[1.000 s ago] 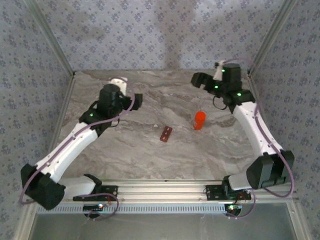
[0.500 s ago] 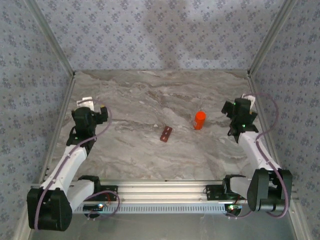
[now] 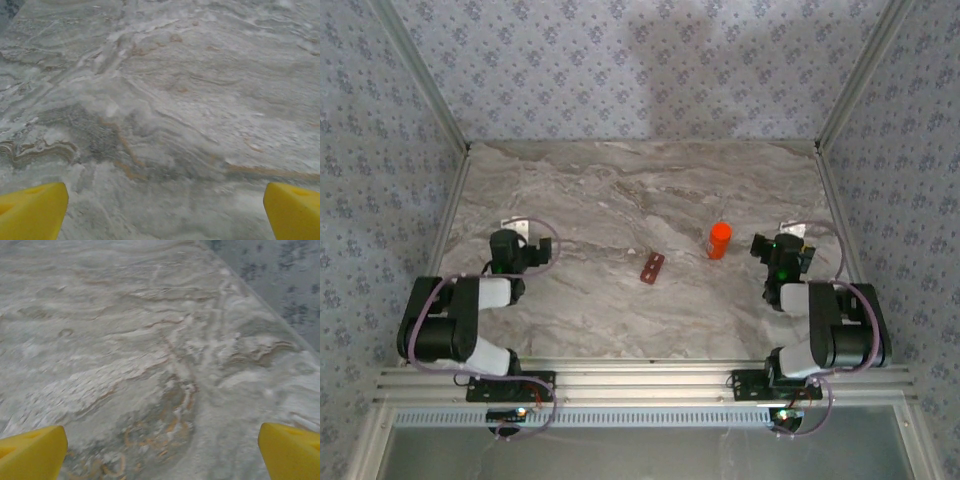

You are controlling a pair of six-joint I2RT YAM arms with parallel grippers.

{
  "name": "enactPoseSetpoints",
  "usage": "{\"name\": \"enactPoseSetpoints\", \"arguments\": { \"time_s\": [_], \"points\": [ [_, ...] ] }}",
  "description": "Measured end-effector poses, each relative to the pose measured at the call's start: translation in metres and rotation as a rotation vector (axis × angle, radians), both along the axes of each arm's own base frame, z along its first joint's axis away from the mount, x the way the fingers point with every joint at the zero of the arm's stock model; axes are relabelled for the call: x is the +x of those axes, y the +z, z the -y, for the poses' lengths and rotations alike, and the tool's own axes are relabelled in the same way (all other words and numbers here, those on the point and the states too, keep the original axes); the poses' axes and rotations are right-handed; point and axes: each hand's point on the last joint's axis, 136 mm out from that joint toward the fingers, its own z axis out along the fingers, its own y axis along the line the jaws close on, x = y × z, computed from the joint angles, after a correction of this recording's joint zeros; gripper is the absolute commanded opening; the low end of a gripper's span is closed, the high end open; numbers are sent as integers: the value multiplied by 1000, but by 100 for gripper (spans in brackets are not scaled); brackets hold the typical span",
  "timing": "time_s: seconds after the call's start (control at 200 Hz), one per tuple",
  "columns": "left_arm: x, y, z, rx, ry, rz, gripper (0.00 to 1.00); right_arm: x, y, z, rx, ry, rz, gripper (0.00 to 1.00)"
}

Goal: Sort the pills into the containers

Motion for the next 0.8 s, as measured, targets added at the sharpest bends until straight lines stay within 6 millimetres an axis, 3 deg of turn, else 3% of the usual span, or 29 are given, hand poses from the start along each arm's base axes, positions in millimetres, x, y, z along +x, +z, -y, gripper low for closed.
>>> {"name": "enactPoseSetpoints", "arguments": {
  "time_s": [0.175,0.335,0.799],
  "points": [
    [9,3,-9,-51,8,30,100,12,-12,-27,-17,134,-7,100],
    [14,10,-6,-73,-6,55,100,29,11,-21,-17,138,62,100],
    [14,10,-4,-79,-16,55,100,31,8,-31,-1,212,46,100]
  ]
}}
